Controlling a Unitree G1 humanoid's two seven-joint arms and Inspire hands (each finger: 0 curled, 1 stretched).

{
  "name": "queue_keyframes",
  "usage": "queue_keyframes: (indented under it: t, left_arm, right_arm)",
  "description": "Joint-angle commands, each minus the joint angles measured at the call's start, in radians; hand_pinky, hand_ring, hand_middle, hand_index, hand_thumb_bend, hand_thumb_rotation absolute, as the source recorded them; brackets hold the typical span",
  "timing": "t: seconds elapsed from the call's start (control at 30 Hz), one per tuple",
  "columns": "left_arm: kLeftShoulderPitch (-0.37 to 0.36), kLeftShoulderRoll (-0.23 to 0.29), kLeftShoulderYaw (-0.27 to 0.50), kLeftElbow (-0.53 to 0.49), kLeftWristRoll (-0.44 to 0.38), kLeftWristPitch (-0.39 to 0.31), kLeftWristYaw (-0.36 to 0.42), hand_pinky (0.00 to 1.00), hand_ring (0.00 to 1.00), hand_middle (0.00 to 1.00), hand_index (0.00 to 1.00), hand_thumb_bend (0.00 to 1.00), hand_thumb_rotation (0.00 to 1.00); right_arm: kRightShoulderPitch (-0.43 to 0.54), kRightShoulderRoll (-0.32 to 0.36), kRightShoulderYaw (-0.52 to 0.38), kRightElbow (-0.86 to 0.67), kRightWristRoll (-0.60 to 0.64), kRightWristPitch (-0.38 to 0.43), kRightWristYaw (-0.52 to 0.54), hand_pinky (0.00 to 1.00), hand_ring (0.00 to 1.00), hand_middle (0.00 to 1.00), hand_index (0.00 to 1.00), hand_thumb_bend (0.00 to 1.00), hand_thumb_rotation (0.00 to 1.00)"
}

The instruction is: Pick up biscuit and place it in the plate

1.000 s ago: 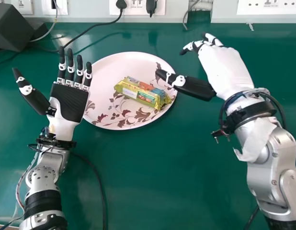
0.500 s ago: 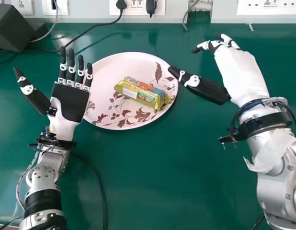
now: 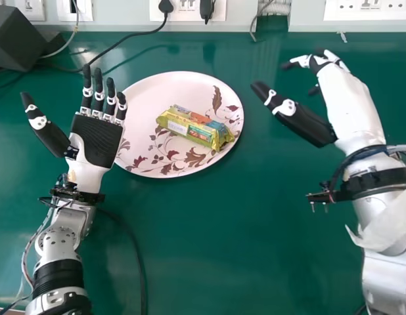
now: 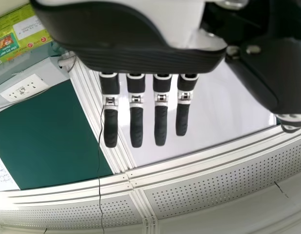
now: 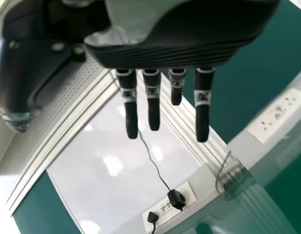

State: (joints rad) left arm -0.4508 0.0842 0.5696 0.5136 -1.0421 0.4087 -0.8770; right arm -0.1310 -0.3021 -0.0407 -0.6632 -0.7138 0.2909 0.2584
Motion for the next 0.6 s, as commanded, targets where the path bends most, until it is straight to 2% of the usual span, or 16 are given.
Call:
queue_keyframes:
  t: [0.0, 0.23, 0.43, 0.57]
  left_arm:
    - [0.081, -0.015, 0.002, 0.048, 0.024, 0.000, -0.004, 0.57, 0.69, 0.77, 0.82, 0.99, 0.78]
    - [0.086, -0.019, 0.001, 0.042, 0.020, 0.010, 0.000, 0.62, 0.72, 0.79, 0.83, 0.93, 0.75]
    - [0.093, -0.027, 0.001, 0.033, 0.021, -0.002, -0.001, 0.64, 0.73, 0.80, 0.85, 0.97, 0.81]
    - [0.099, -0.028, 0.002, 0.024, 0.020, -0.003, 0.003, 0.65, 0.73, 0.81, 0.86, 0.96, 0.83]
  right_arm:
    - [0.025, 0.021, -0.029, -0.021, 0.048, -0.011, -0.027, 0.54, 0.70, 0.83, 0.73, 1.00, 0.71]
    - [0.071, 0.062, -0.106, -0.022, 0.251, -0.067, -0.066, 0.54, 0.70, 0.83, 0.73, 1.00, 0.70]
    - [0.104, 0.068, -0.157, -0.032, 0.377, -0.070, -0.061, 0.54, 0.70, 0.83, 0.73, 1.00, 0.71]
    - [0.124, 0.058, -0.175, -0.025, 0.441, -0.090, -0.059, 0.54, 0.70, 0.83, 0.73, 0.99, 0.72]
